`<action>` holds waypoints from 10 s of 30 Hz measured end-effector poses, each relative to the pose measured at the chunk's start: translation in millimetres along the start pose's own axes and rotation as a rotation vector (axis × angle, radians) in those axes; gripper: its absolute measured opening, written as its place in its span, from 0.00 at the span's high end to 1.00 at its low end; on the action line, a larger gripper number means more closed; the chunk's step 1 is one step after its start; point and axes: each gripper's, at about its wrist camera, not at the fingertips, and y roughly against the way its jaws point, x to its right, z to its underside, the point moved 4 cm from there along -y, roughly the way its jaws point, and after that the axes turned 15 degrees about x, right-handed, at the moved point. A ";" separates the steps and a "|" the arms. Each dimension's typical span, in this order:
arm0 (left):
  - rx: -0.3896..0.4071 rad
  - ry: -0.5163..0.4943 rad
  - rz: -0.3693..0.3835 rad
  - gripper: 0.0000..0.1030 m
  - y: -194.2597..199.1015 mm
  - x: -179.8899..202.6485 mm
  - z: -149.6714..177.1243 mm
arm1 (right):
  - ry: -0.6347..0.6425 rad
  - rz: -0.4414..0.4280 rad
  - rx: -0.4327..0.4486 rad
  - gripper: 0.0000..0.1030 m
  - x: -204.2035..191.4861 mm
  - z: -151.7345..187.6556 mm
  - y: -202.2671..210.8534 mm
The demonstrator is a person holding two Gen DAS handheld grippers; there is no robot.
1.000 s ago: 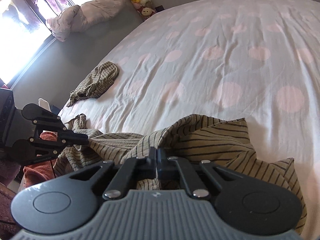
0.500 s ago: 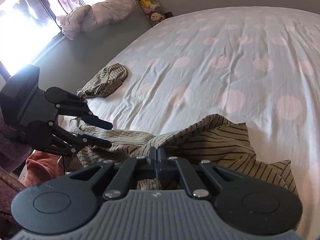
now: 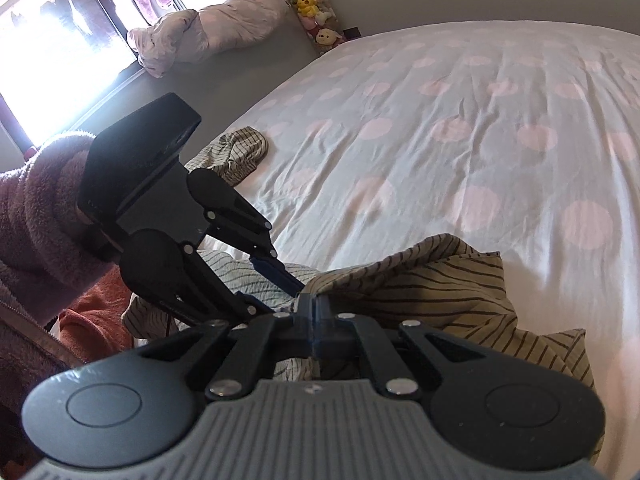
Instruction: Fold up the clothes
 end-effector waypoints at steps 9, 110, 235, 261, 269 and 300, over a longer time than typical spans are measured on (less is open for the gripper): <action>0.017 0.029 -0.112 1.00 20.7 -1.7 12.0 | 0.009 -0.004 -0.015 0.95 5.7 2.6 -0.1; 1.110 -0.281 -1.191 1.00 531.3 229.0 -177.5 | 1.307 0.752 1.177 0.98 -375.9 -297.7 326.4; 0.165 0.826 -1.285 0.73 126.5 -418.4 140.4 | -0.043 0.911 0.386 0.50 309.1 -61.2 -69.1; 0.218 0.786 -1.006 0.61 127.9 -226.2 88.2 | 0.161 0.577 0.328 0.78 269.6 -62.7 -80.9; 0.219 0.791 -0.955 0.61 113.0 -215.4 88.7 | 0.125 0.602 0.310 0.76 280.4 -59.0 -85.2; 0.223 0.957 -0.888 0.61 91.5 -250.4 163.7 | 0.216 1.049 0.063 0.96 416.3 -210.4 -65.9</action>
